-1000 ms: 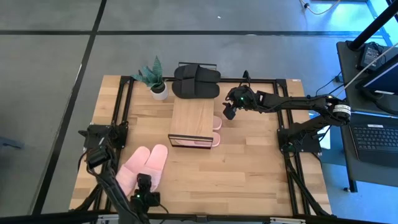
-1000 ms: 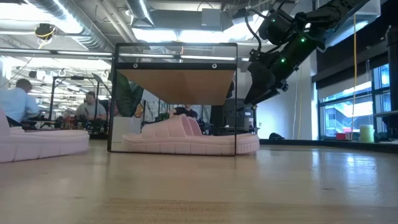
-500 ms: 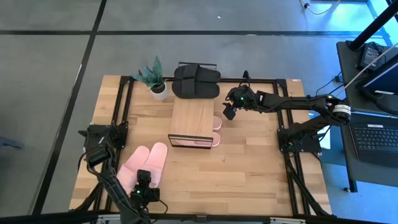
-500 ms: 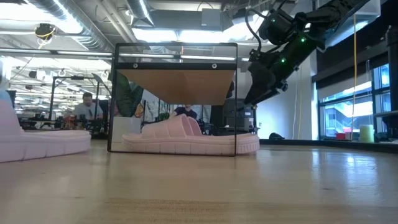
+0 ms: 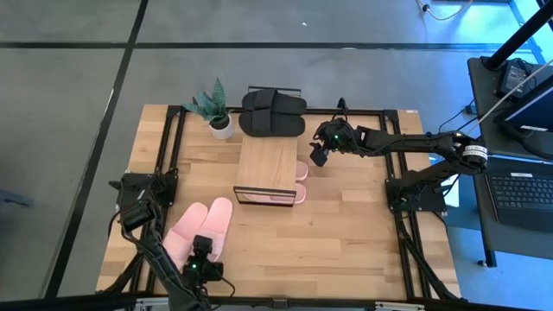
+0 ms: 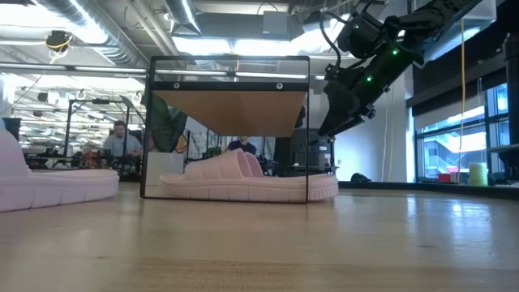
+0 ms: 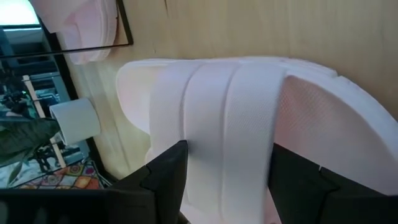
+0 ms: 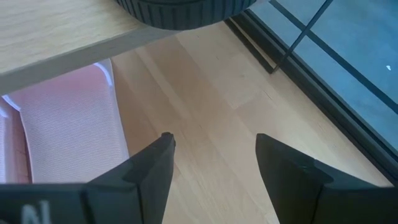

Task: Pick and place slides into the shelf
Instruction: Put the pink slide under the shelf

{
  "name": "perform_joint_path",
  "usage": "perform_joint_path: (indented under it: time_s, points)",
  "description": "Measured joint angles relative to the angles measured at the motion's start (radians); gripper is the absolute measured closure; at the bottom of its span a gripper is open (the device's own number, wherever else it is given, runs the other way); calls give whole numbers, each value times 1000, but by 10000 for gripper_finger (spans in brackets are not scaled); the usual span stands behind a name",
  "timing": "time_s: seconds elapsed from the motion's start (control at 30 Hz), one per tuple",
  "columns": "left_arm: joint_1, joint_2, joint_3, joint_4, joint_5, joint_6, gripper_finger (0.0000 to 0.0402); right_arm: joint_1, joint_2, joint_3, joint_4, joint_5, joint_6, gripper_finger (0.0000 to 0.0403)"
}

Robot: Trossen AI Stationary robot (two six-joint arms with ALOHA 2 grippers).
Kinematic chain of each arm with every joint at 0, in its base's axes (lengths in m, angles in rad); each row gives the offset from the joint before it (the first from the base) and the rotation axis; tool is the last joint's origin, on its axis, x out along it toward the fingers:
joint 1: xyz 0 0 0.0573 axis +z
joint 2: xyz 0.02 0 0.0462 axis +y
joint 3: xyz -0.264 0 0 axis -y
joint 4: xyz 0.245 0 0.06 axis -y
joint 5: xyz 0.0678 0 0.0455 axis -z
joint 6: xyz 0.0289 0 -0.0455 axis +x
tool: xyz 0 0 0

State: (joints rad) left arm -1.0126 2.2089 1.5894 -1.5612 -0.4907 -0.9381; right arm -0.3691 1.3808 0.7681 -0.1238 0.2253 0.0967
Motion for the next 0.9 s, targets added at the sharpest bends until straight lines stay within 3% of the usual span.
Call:
perform_joint_path:
  time_s: [0.4, 0.9]
  points:
    - [3, 0, 0, -9, -36, -20, 239, 0, 0, 0, 0, 0, 0, 178]
    - [3, 0, 0, -11, -38, -20, 387, 0, 0, 0, 0, 0, 0, 178]
